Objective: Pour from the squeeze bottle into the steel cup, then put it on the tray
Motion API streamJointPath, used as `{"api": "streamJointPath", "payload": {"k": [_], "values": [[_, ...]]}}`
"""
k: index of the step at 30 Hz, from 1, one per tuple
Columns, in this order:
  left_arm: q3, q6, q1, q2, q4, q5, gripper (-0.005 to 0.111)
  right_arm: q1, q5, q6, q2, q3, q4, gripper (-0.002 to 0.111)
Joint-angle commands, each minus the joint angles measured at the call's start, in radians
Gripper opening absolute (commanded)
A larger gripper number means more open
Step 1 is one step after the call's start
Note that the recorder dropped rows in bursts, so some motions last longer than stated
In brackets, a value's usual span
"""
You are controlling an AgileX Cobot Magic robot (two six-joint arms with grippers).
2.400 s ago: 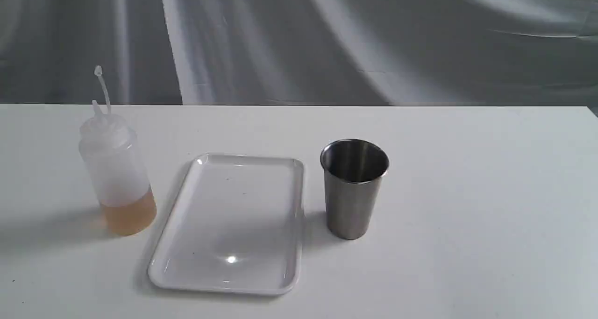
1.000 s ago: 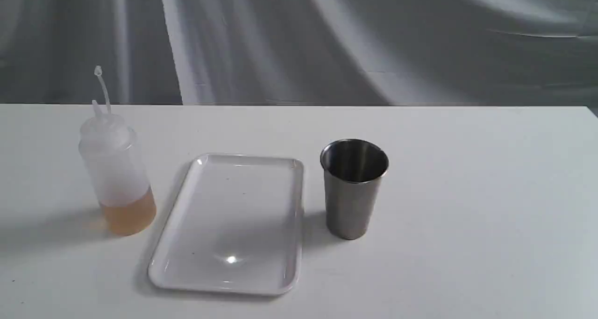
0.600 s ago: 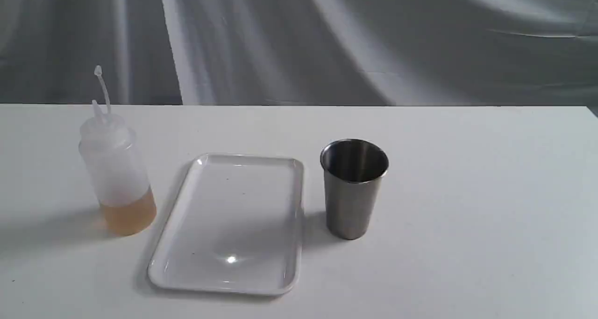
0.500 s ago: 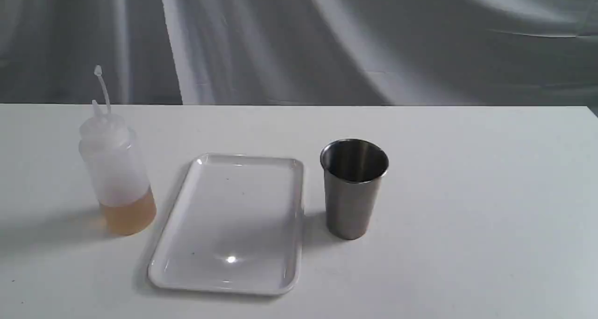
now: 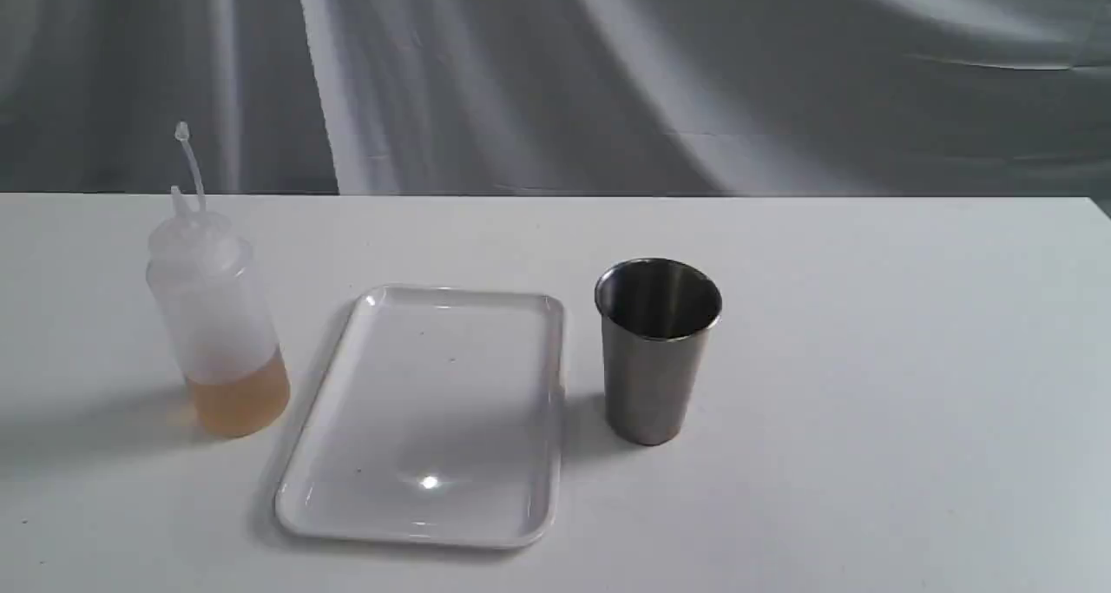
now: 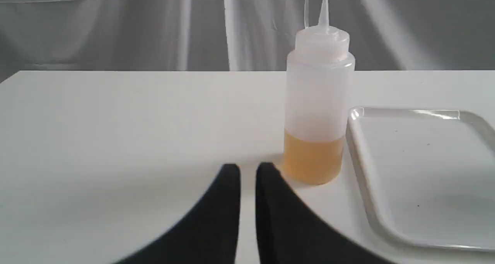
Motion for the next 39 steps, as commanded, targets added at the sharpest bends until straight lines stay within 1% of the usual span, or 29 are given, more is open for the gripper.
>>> {"api": "streamJointPath", "payload": {"k": [1,2,5,8,13,17,25,27,32,35,39], "values": [[0.004,-0.002,-0.005,-0.003,0.0,-0.007,0.008,0.137,0.13,-0.422,0.028,-0.049,0.163,0.0],[0.004,-0.002,-0.005,-0.003,0.0,-0.007,0.008,0.185,0.162,-0.532,0.036,-0.062,0.202,0.0],[0.004,-0.002,-0.005,-0.003,0.0,-0.007,0.008,0.323,0.242,-0.775,0.07,-0.085,0.257,0.0],[0.004,-0.005,-0.005,-0.003,0.0,-0.007,0.008,0.44,0.293,-0.932,0.101,-0.085,0.265,0.0],[0.004,-0.005,-0.005,-0.003,0.0,-0.007,0.008,0.596,0.32,-1.105,0.182,-0.085,0.26,0.0],[0.004,-0.005,-0.005,-0.003,0.0,-0.007,0.008,0.684,0.32,-1.119,0.263,-0.085,0.258,0.0],[0.004,-0.003,-0.005,-0.003,0.0,-0.007,0.008,0.754,0.297,-1.119,0.433,-0.085,0.253,0.0],[0.004,-0.003,-0.005,-0.003,0.0,-0.007,0.008,0.761,0.227,-1.119,0.471,-0.067,0.253,0.0],[0.004,-0.004,-0.005,-0.003,0.0,-0.007,0.008,0.761,-0.097,-1.119,0.546,0.05,0.27,0.0],[0.004,-0.004,-0.005,-0.003,0.0,-0.007,0.008,0.761,-0.192,-1.159,0.598,0.099,0.35,0.0],[0.004,-0.004,-0.005,-0.003,0.0,-0.007,0.008,0.761,-0.232,-1.238,0.667,0.158,0.473,0.0]]}}
